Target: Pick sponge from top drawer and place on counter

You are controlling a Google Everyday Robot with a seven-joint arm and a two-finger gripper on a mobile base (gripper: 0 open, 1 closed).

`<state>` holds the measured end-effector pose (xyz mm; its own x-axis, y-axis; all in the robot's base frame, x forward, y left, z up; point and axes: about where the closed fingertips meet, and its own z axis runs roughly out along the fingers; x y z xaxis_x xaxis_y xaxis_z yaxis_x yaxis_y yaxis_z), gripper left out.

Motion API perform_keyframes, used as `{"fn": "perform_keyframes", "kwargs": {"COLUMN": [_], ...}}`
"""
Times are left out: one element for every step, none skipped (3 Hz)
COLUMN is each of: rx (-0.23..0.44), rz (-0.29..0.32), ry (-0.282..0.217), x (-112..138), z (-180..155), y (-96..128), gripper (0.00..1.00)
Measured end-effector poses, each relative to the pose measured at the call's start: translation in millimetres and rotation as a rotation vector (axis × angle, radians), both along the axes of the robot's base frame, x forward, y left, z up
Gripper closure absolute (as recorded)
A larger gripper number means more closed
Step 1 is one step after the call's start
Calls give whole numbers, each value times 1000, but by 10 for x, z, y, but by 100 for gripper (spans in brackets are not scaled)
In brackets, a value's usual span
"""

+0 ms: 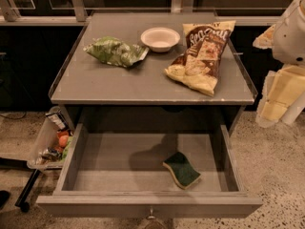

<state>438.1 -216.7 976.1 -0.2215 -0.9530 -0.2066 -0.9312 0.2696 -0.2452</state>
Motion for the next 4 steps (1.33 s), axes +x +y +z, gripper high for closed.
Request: {"fn": "perform_keyframes", "kwargs": {"rx": [0,53,184,315], "rz": [0,-9,-46,-131], "ry": [0,-10,5,46], "x": [0,-69,-228,-388], "z": [-1,-166,-686,-1479], "y": [0,-29,-56,-48], "gripper": [0,0,0,0]}}
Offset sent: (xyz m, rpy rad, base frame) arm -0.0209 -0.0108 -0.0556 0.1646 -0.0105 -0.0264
